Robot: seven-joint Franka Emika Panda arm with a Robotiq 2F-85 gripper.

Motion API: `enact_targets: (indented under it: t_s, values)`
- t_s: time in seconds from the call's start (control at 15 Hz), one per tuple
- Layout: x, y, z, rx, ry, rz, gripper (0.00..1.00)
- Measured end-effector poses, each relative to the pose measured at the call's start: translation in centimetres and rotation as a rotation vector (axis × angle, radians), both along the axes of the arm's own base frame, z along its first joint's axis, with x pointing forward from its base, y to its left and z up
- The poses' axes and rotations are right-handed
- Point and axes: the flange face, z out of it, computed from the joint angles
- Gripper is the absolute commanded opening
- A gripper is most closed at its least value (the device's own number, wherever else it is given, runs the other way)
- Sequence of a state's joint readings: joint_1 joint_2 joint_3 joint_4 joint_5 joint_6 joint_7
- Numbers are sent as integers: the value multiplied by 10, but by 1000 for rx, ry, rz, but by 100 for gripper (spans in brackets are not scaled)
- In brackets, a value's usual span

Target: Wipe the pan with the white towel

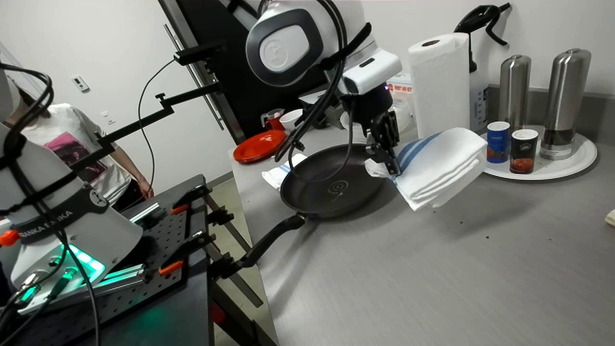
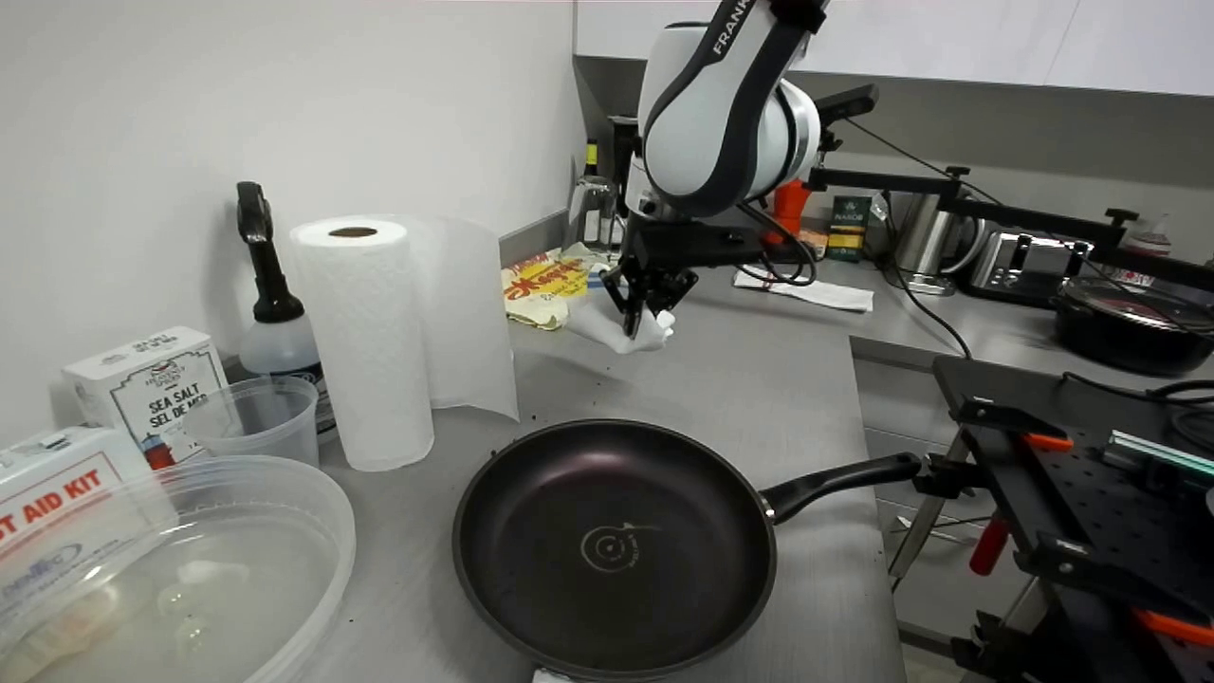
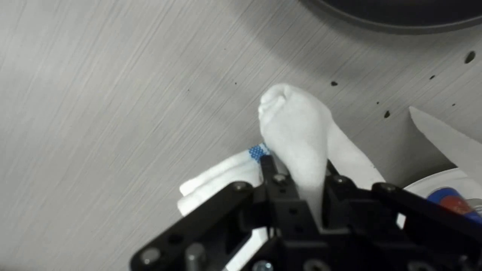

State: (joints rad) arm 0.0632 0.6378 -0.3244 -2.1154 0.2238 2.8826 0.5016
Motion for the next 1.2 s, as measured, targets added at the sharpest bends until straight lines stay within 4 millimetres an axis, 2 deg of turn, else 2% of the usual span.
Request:
enact_targets:
  t_s: [0.27, 0.67, 1.0, 1.07, 1.13, 1.2]
  values:
    - [0, -40, -23, 22, 23, -4, 4]
    - [2, -94, -68, 112, 100, 97, 4]
    - [6, -118, -90, 150, 147, 159, 4]
    - [7, -119, -92, 155, 154, 170, 21]
    - [8, -120, -94, 159, 160, 178, 43]
    - [10, -120, -94, 163, 164, 188, 45]
